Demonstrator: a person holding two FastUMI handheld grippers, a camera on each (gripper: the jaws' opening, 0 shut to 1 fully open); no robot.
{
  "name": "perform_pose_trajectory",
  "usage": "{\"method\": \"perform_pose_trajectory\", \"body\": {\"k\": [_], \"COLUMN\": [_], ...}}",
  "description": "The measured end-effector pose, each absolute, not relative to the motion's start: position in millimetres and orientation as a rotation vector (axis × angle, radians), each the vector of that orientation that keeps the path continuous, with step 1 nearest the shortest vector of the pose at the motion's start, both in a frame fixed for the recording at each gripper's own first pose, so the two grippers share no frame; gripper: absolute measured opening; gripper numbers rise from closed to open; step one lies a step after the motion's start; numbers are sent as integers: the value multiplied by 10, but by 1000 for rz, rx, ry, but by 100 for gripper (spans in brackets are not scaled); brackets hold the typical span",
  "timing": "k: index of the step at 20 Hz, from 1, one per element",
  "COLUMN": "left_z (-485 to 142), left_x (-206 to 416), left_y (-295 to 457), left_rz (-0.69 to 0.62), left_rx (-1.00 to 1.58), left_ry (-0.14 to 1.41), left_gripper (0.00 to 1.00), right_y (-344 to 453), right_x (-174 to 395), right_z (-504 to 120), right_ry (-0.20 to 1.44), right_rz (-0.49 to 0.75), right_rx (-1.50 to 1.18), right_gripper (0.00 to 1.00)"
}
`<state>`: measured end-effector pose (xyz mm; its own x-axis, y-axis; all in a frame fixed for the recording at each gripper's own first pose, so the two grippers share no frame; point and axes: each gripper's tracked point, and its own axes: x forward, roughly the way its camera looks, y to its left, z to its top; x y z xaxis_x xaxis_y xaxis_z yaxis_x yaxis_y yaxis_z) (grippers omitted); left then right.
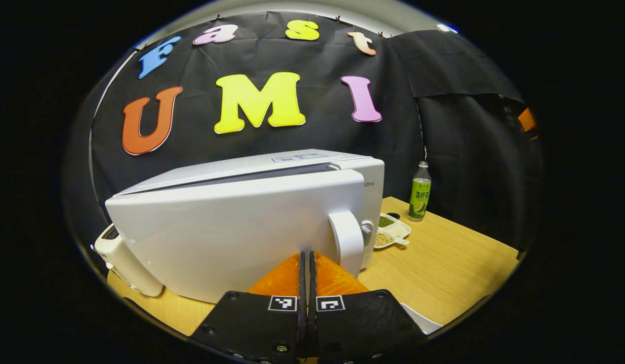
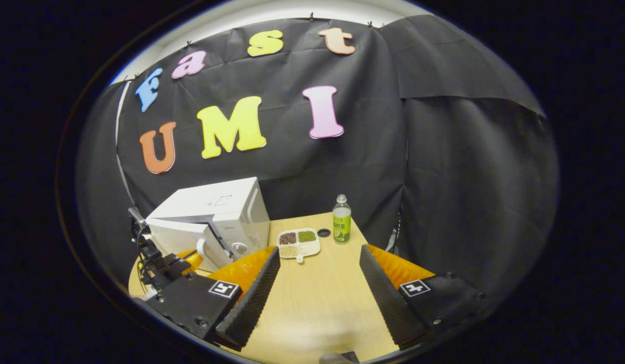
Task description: Open the microwave oven with the left hand, put the food in, and close the microwave oven.
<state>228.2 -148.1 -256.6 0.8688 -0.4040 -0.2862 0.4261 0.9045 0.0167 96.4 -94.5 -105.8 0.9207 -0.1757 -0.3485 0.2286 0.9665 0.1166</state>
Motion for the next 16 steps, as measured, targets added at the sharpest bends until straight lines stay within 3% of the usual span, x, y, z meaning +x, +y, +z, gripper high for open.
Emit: {"method": "perform_pose_trajectory", "body": {"k": [11,12,13,14,16], "left_z": [-2529,-2542,-2516,-2607,-2539], "left_x": [2552,2564,2639,2651,2576], "left_y": [-1572,-1575,-1594,-1570,-1586], "left_rz": [-391,-382,-372,-349,-349], "left_rx": [54,51,57,66,69], "left_ry": [296,301,284,329,333], "left_gripper": [0,0,0,0,0], "right_y": [-888,-868,-841,-809,-737], "right_x": [1241,1247,1258,1269,1279], "right_z": [-1172,-1182,-1189,-1189,-1153], "right_ry": [360,361,364,365,362], "right_rz": [-185,-181,-176,-171,-159], "right_rx": [193,198,200,199,183], "right_gripper": [100,92,92,100,100]}}
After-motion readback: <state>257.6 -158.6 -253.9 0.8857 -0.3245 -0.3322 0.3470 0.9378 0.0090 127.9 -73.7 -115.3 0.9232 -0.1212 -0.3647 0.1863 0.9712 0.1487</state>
